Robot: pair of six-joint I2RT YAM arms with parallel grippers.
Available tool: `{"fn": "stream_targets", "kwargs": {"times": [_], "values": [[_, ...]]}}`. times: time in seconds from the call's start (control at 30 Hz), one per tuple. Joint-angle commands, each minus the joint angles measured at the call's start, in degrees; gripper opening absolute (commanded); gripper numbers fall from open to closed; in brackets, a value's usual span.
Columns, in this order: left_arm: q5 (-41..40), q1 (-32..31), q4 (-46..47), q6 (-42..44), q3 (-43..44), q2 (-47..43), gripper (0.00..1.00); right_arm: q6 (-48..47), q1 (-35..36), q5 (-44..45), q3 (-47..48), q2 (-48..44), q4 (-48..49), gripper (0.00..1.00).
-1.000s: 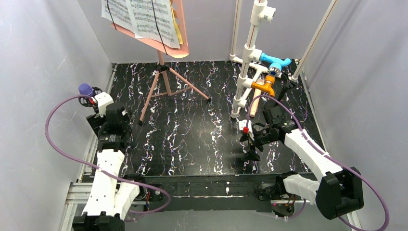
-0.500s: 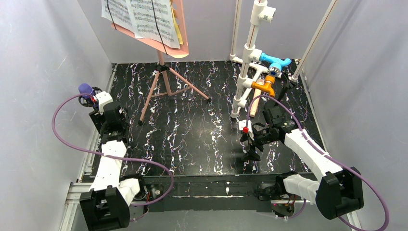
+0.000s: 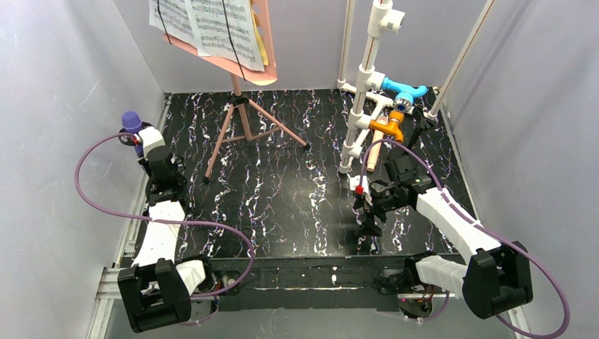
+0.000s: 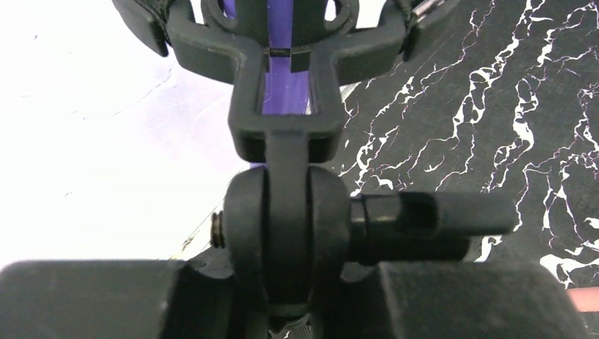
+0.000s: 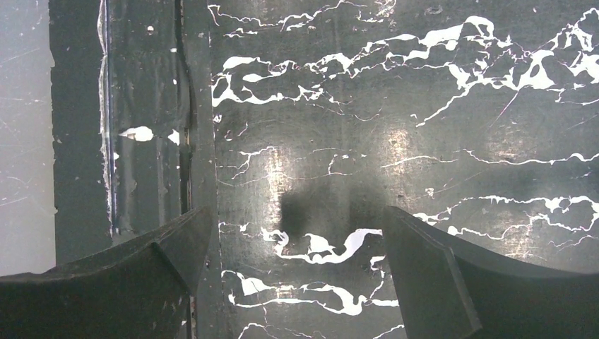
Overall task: Pack up the instrument practice props
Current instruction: Pick up the microphone stand with the microphone from the center of the board.
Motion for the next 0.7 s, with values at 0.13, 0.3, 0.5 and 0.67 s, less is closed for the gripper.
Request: {"fn": "stream_targets", "kwargs": {"times": [0.13,0.3,0.5,0.67], "values": [[-1.43,-0.07,0.88,4.62,-2.46,-7.17,0.0,0.37,0.21,-0.15,0.56,0.64,0.16,0.98],[-0.36,-2.92,-0.62,8.45,-2.04,-12.73,0.0,0.37,0.21,-0.03,0.65,1.05,0.15,0.98],[3.54,-6.4,-11.33,10.05,1.79,-21.93,0.0,0.5,0.21,0.08,0.78,1.87,0.25,0.98],[7.65,-8.34,-22.85,7.27,5.71,-29.53,0.0,0.54,0.21,0.17,0.87,2.32,0.23,0.98]]}}
